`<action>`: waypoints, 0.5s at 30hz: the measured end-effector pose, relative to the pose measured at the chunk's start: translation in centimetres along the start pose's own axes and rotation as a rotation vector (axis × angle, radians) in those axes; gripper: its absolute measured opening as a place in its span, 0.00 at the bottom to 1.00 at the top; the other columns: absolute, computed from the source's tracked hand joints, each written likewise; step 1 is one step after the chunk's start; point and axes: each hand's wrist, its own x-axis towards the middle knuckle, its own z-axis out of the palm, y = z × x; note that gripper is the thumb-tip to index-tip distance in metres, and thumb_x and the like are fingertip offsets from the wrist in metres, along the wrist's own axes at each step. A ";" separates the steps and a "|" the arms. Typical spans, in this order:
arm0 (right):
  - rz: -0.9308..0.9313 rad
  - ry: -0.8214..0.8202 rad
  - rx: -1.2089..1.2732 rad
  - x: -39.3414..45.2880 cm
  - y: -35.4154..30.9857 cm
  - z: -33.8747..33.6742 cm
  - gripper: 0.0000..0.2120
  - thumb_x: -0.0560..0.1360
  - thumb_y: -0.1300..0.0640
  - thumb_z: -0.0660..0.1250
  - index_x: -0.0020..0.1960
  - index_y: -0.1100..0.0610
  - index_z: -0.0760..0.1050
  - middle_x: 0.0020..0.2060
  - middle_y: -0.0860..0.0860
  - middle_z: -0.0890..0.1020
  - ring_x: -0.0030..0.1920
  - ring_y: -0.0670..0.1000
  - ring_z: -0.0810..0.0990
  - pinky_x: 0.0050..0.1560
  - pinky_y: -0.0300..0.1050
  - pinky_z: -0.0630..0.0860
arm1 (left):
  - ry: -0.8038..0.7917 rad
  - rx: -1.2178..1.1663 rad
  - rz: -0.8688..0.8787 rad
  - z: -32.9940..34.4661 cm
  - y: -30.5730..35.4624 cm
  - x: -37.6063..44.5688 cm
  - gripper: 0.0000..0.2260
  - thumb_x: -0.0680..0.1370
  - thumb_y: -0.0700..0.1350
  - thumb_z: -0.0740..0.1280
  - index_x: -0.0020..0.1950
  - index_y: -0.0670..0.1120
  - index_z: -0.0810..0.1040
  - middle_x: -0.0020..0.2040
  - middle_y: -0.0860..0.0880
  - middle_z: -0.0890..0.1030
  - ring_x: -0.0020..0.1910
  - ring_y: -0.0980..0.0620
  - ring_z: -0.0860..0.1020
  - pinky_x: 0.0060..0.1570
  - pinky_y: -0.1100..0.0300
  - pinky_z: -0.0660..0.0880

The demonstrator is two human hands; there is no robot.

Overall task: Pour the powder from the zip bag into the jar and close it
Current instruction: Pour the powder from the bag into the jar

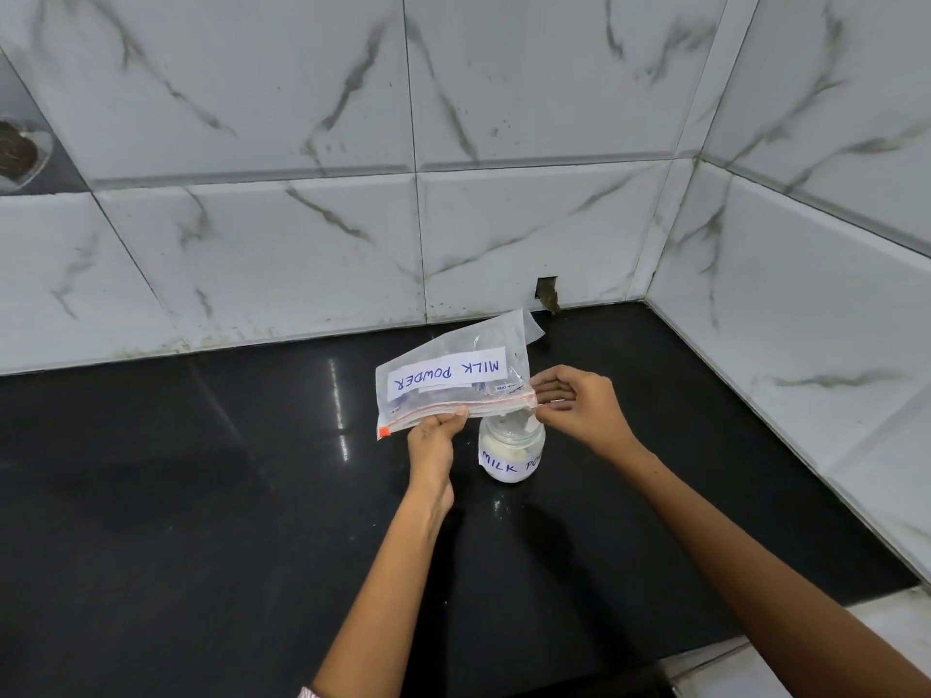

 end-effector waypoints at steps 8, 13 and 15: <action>0.319 -0.055 0.303 1.7 0.0 -0.3 0.08 0.77 0.62 0.66 0.52 0.62 0.82 0.47 0.57 0.86 0.50 0.53 0.85 0.50 0.44 0.82 | 0.004 0.022 -0.015 0.2 0.0 0.0 0.07 0.75 0.36 0.69 0.46 0.48 0.82 0.45 0.54 0.85 0.44 0.65 0.81 0.43 0.73 0.72; 0.344 -0.001 0.317 2.2 -0.1 -0.3 0.16 0.71 0.62 0.73 0.58 0.61 0.77 0.47 0.57 0.85 0.48 0.53 0.85 0.44 0.42 0.82 | 0.025 0.070 -0.044 0.4 -0.2 0.2 0.01 0.75 0.40 0.71 0.43 0.46 0.82 0.44 0.50 0.84 0.49 0.56 0.80 0.64 0.55 0.70; 0.344 0.007 0.334 2.4 -0.2 -0.4 0.18 0.70 0.65 0.74 0.60 0.62 0.76 0.47 0.59 0.85 0.47 0.53 0.85 0.45 0.42 0.83 | 0.051 0.130 -0.038 0.4 -0.3 0.3 0.02 0.74 0.43 0.72 0.43 0.46 0.82 0.46 0.48 0.84 0.52 0.51 0.80 0.69 0.47 0.65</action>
